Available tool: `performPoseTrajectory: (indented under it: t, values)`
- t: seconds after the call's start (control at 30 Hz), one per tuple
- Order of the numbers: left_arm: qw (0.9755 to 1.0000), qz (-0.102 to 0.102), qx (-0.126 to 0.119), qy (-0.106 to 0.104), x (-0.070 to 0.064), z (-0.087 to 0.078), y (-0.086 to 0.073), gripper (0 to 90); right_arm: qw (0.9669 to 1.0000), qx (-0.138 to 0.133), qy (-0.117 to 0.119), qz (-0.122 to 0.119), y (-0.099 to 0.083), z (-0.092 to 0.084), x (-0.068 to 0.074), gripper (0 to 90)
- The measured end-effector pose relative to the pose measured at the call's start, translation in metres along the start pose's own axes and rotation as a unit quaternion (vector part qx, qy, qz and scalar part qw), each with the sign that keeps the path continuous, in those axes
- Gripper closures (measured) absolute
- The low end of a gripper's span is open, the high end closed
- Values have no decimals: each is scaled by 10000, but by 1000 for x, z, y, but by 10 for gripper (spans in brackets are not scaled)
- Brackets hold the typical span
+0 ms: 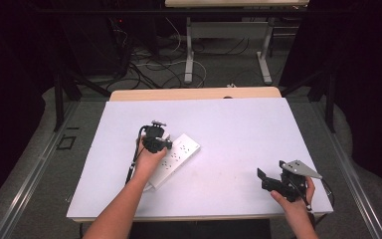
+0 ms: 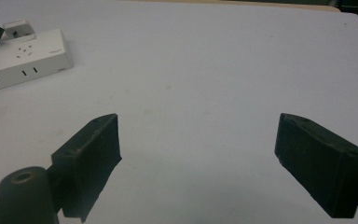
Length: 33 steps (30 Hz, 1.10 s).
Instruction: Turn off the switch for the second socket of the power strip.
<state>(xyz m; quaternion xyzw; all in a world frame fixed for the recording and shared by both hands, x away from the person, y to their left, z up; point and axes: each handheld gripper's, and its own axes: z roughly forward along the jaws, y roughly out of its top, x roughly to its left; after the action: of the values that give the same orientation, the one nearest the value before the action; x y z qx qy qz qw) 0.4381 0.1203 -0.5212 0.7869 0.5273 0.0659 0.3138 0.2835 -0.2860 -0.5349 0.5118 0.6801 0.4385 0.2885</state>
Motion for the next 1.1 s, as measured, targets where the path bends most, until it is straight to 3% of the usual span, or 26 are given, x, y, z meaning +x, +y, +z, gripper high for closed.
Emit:
performPoseTrajectory:
  t: [1.1]
  values:
    - [10000,30,10,-39,-1,3,-1,900,10000,-26,2,64,0,0,0,135]
